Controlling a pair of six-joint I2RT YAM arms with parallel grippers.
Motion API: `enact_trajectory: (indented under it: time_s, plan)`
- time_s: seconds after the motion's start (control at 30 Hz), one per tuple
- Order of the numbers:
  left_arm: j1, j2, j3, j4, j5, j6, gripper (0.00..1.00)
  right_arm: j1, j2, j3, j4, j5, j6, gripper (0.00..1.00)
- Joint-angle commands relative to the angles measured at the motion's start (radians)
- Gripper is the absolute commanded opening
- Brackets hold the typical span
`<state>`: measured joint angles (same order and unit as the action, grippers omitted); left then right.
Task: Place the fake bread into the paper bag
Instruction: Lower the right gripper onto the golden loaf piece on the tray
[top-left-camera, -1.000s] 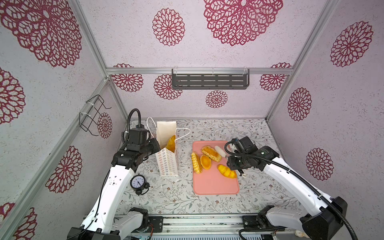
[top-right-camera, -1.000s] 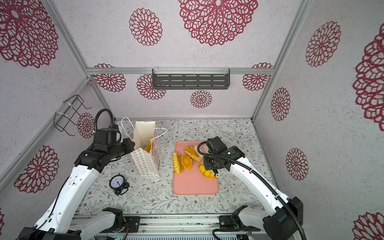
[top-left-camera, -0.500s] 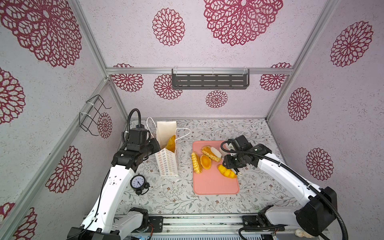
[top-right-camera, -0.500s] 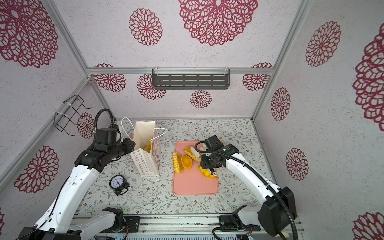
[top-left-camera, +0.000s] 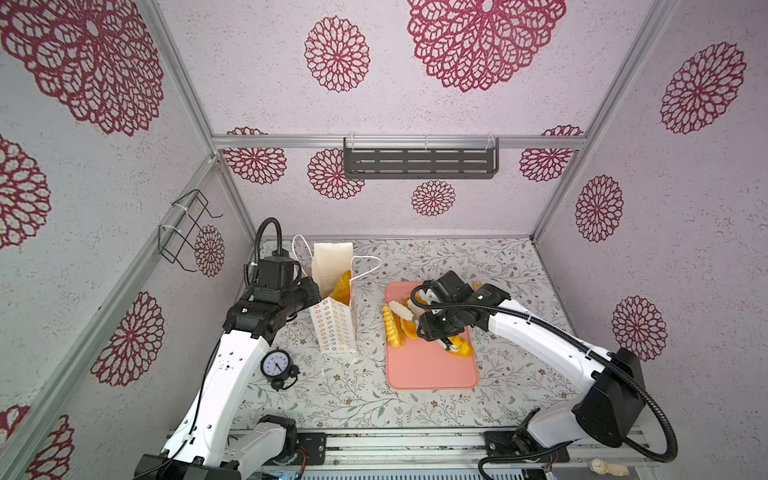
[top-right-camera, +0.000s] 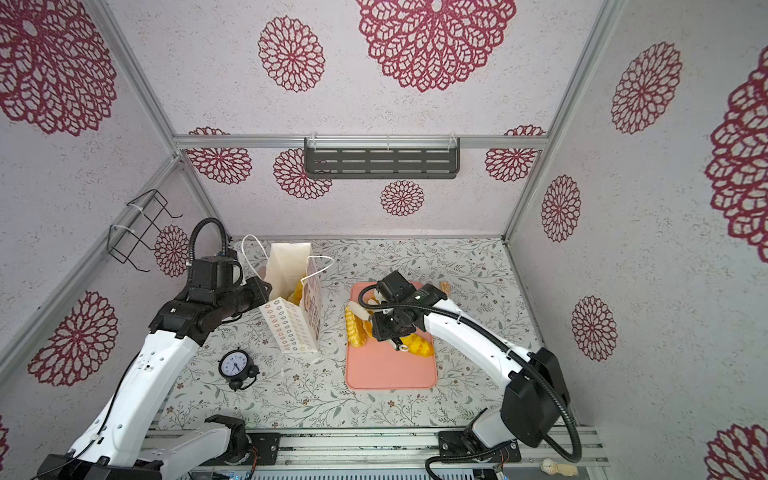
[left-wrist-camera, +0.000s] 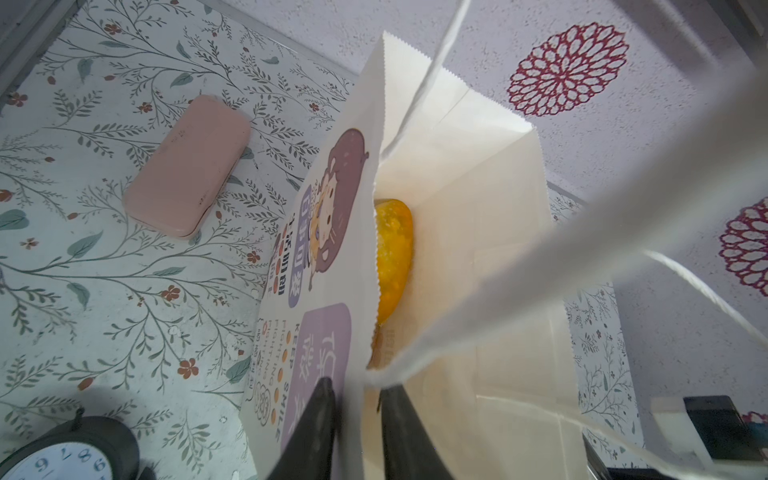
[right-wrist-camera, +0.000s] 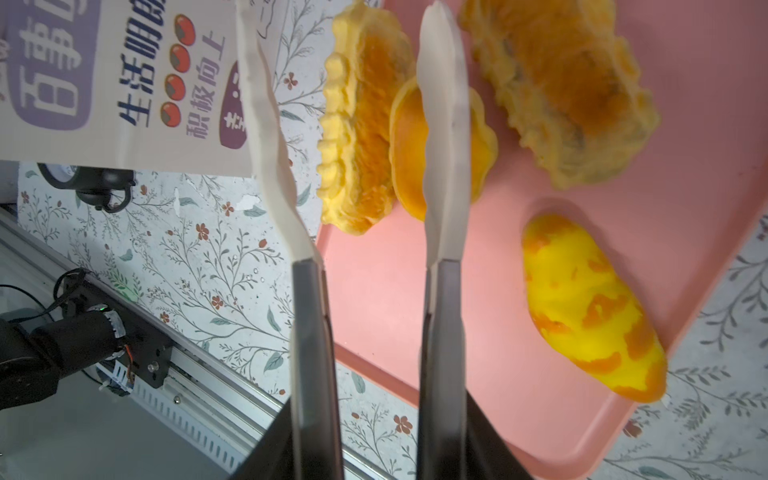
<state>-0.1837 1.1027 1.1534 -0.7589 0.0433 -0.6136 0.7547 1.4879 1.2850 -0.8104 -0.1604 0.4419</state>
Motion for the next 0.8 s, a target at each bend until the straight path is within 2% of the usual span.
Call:
enact_trajectory:
  time_s: [0.0, 0.5, 0.77]
  plan:
    - [-0.007, -0.022, -0.021, 0.021, -0.003, 0.005, 0.25, 0.031, 0.006, 0.042, -0.005, 0.022, 0.038, 0.47]
    - [-0.003, -0.030, -0.043, 0.047, 0.001, 0.023, 0.29, 0.177, -0.029, -0.009, -0.026, 0.104, 0.178, 0.47]
    - [-0.003, -0.030, -0.046, 0.052, 0.013, 0.031, 0.29, 0.224, 0.008, -0.029, -0.037, 0.168, 0.202, 0.49]
